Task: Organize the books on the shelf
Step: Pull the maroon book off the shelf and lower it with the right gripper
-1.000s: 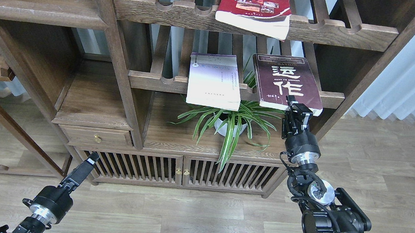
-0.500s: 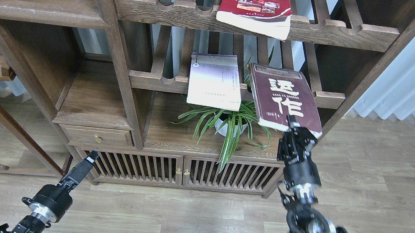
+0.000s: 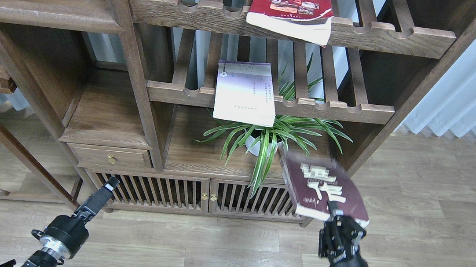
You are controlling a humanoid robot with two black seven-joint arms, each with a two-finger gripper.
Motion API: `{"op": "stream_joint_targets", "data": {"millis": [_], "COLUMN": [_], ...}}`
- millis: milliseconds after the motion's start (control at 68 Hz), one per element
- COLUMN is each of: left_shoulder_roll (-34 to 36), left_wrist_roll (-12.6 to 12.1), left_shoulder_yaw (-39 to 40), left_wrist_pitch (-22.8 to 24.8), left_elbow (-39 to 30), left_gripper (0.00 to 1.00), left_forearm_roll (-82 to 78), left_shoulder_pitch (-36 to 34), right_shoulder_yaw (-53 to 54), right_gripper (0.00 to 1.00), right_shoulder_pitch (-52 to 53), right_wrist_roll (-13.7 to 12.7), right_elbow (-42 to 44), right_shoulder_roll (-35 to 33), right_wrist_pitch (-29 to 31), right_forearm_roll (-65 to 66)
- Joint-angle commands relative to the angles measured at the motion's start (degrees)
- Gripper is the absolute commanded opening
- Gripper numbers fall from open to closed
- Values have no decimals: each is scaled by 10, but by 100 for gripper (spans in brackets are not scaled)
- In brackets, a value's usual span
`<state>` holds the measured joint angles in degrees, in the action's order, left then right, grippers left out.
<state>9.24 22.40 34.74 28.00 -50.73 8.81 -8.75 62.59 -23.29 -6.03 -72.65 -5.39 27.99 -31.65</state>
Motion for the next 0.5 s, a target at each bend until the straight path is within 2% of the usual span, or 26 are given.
{"op": "stream_joint_targets", "data": {"millis": [0, 191, 324, 486], "left_shoulder_roll": [-12, -26, -43, -49], "left_wrist_roll": [0, 0, 4, 5], "left_shoulder_yaw": [-90, -151, -148, -148], "left_wrist_pitch": [0, 0, 0, 0], "left_elbow": [-7, -25, -45, -48], "left_gripper": [100, 100, 100, 100], "left_forearm_roll": [85, 141, 144, 146], "left_shoulder_pitch": [1, 5, 15, 19], "right_shoulder_yaw": [-45, -68, -77, -106], "right_gripper": [5, 5, 5, 5], "right_shoulder_pitch": [1, 9, 12, 13], "right_wrist_roll": [-34, -50, -85, -90], "right_elbow": [7, 26, 45, 47], "right_shoulder_roll": [2, 5, 6, 8], "right_wrist_pitch": [0, 0, 0, 0], "right_forearm_roll": [4, 28, 36, 37]}}
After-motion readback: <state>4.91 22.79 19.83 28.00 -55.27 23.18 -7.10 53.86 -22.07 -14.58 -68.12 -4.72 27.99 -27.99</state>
